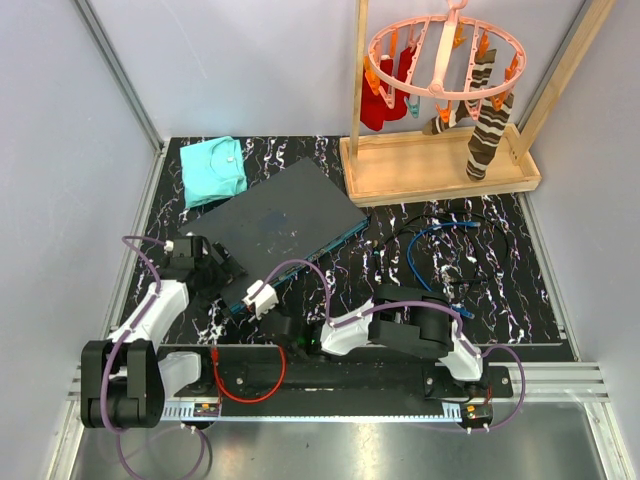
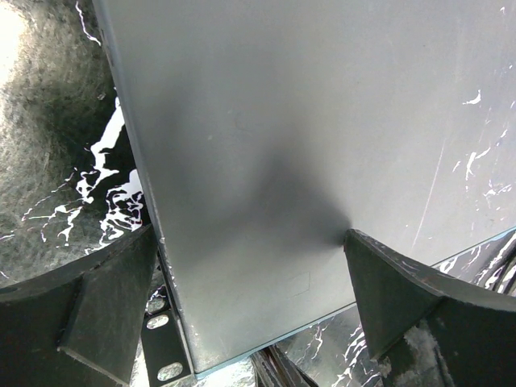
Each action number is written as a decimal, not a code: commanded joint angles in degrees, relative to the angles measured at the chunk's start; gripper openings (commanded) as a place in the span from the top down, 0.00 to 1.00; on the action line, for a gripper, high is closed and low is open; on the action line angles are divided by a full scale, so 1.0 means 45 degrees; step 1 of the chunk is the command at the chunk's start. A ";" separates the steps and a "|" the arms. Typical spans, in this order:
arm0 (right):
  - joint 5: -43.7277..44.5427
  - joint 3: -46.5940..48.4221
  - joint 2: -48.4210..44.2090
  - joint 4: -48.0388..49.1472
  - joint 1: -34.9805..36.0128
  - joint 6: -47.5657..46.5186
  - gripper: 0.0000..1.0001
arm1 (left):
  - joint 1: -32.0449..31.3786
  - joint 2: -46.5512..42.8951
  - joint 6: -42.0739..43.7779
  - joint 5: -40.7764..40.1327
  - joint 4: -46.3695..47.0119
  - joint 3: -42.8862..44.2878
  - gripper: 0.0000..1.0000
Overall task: Insert the plug into the switch port
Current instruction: Insert the connector into the switch port.
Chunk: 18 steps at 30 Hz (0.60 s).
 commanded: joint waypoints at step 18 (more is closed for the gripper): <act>0.1617 0.0943 -0.1301 0.2060 -0.0445 -0.0807 1.00 | -0.2165 0.0683 -0.0475 0.3407 0.0312 -0.1038 0.10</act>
